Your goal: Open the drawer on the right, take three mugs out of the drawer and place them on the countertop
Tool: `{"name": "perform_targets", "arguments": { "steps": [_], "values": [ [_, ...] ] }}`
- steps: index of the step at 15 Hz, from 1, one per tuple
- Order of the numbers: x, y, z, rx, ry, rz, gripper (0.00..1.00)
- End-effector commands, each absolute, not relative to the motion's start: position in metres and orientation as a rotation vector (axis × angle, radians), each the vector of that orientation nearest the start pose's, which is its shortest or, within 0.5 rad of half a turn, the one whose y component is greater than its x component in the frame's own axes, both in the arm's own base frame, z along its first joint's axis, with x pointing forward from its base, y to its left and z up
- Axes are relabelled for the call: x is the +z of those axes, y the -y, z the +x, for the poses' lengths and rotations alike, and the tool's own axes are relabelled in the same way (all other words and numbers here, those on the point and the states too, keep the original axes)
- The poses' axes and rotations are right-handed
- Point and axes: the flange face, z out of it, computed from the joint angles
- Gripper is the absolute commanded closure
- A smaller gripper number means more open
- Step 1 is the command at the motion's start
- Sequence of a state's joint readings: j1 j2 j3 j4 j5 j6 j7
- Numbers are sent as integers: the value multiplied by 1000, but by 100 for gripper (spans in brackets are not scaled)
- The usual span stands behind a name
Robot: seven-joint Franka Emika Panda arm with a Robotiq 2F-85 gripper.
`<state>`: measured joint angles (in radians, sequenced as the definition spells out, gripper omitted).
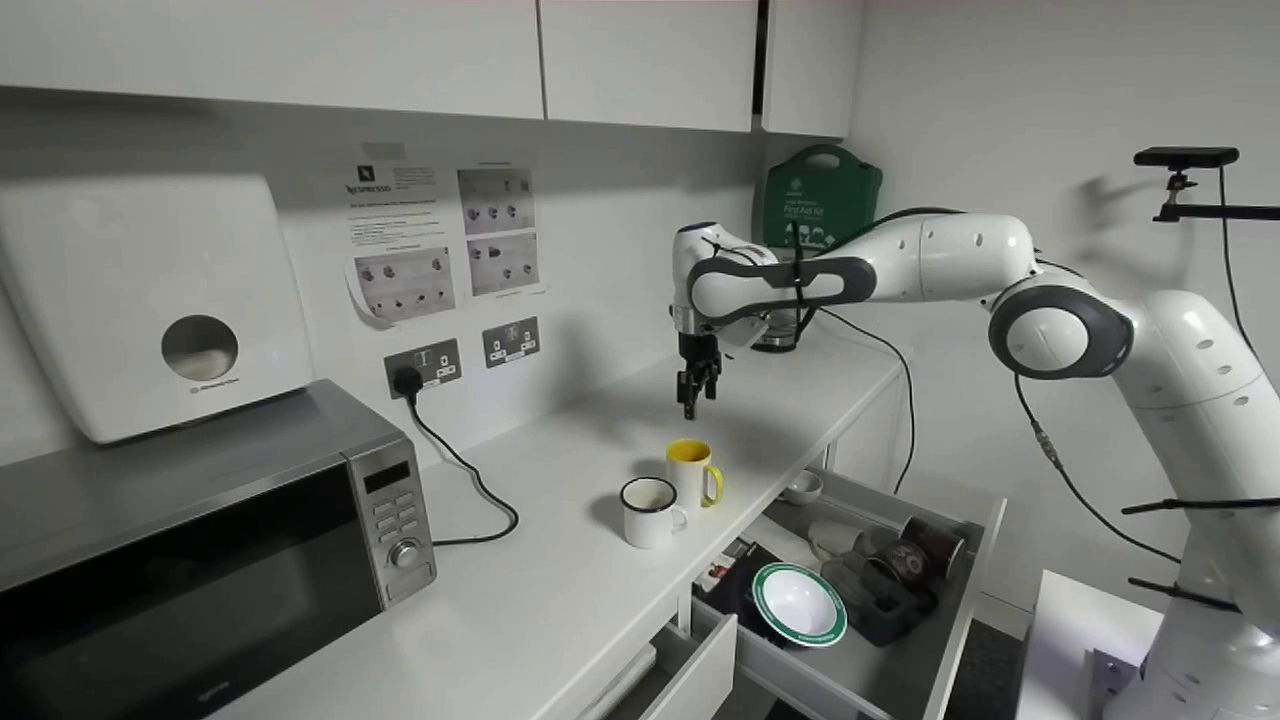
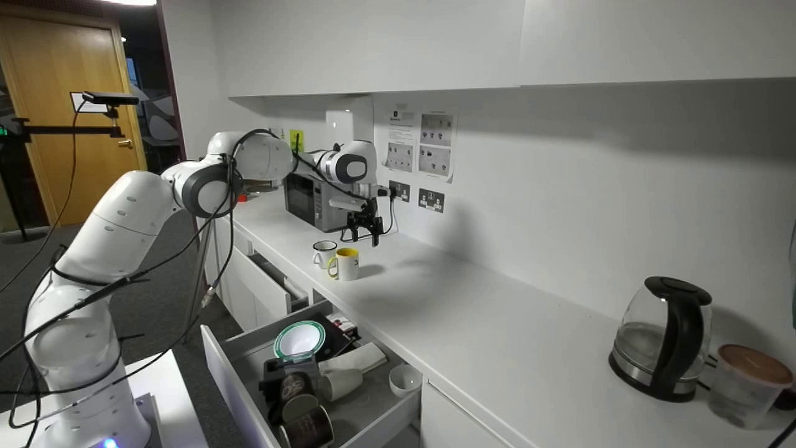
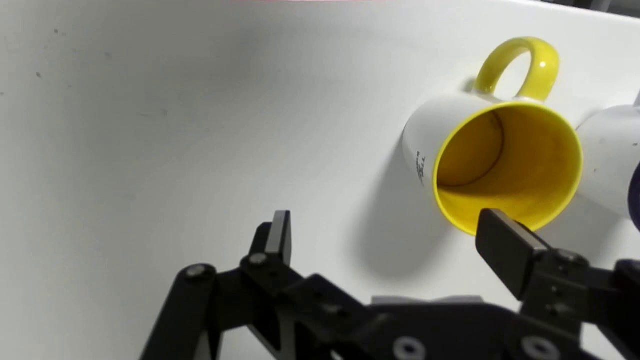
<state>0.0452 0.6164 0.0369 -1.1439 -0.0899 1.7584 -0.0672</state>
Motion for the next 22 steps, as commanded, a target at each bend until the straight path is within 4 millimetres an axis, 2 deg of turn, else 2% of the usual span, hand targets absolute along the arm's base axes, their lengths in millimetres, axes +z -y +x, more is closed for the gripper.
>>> {"name": "perform_targets", "arguments": {
  "steps": [1,5,9,16,22],
  "values": [
    [460,-28,707,-7,-31,-3181,0],
    [441,-10,681,39,-304,-3180,0],
    [418,12,655,62,-429,-3186,0],
    [379,57,592,48,-486,-3218,0],
    [331,91,520,31,-448,-3257,0]
  ]
}}
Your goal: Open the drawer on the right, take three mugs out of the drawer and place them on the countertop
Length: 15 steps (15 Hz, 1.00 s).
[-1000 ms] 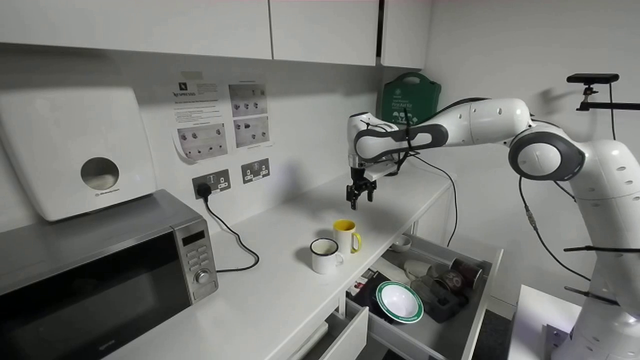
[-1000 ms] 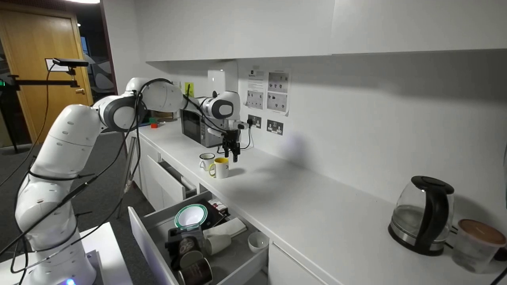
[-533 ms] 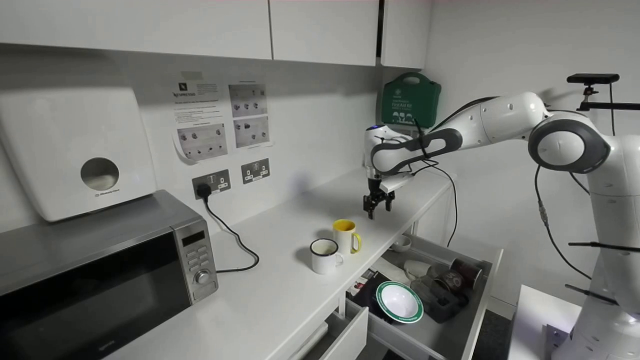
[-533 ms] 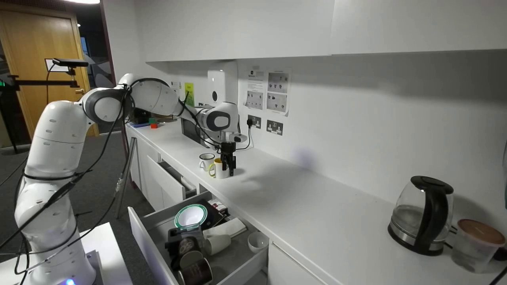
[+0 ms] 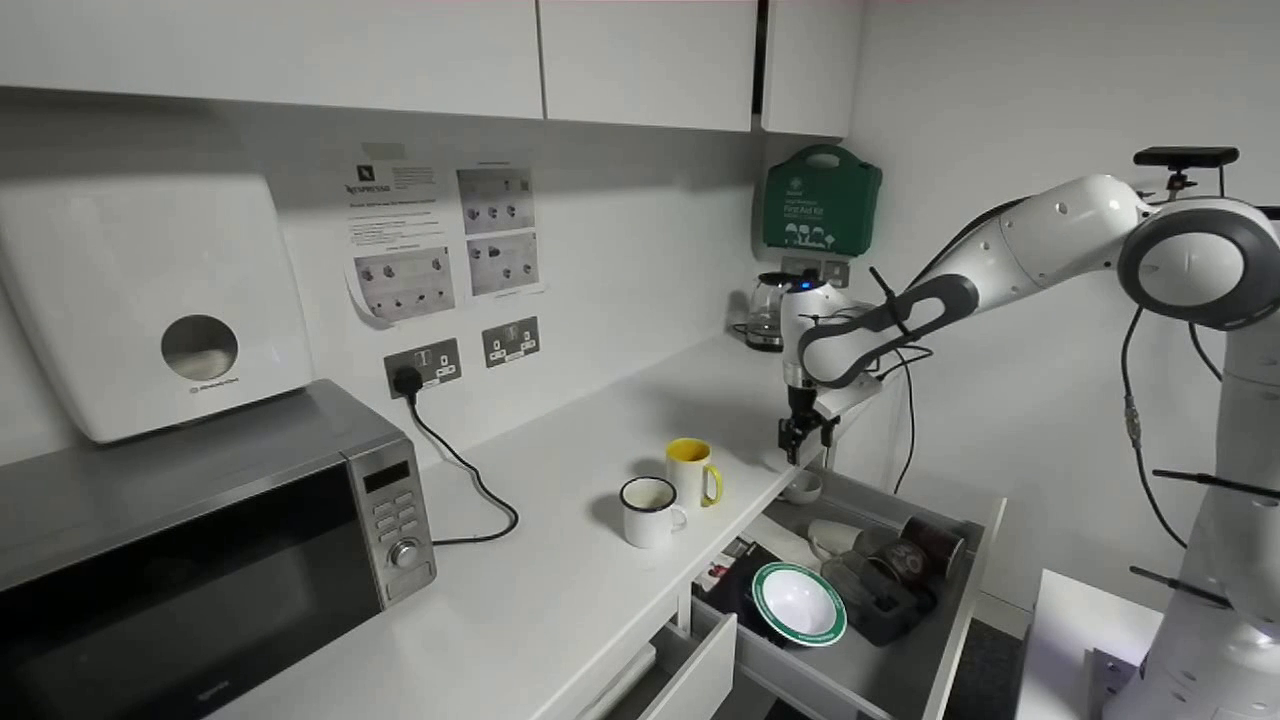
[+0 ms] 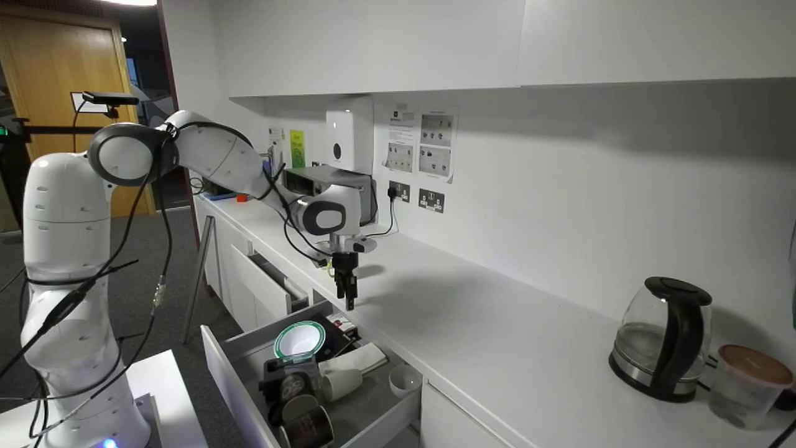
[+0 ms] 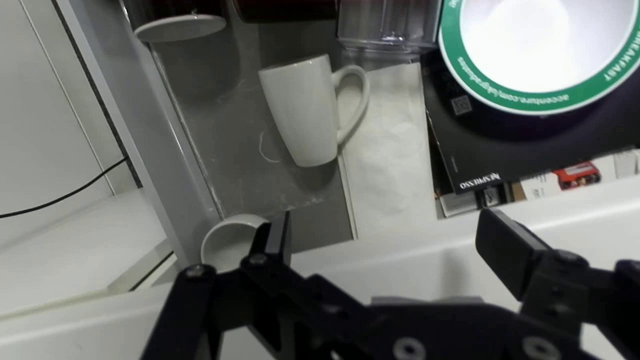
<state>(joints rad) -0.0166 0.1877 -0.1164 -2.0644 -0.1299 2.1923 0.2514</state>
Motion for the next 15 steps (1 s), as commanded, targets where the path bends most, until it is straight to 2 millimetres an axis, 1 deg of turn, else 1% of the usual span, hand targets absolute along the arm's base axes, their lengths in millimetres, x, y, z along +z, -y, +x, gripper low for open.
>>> {"name": "perform_targets", "arguments": {
  "steps": [1,4,6,8,12,14,15],
  "values": [
    [325,96,510,25,-428,-3270,0],
    [308,109,483,16,-363,-3317,0],
    [300,114,472,13,-273,-3364,0],
    [294,115,470,23,-201,-3384,0],
    [290,107,472,-6,-8,-3407,0],
    [291,103,475,-9,-9,-3397,0],
    [285,106,480,42,-74,-3396,0]
  ]
}}
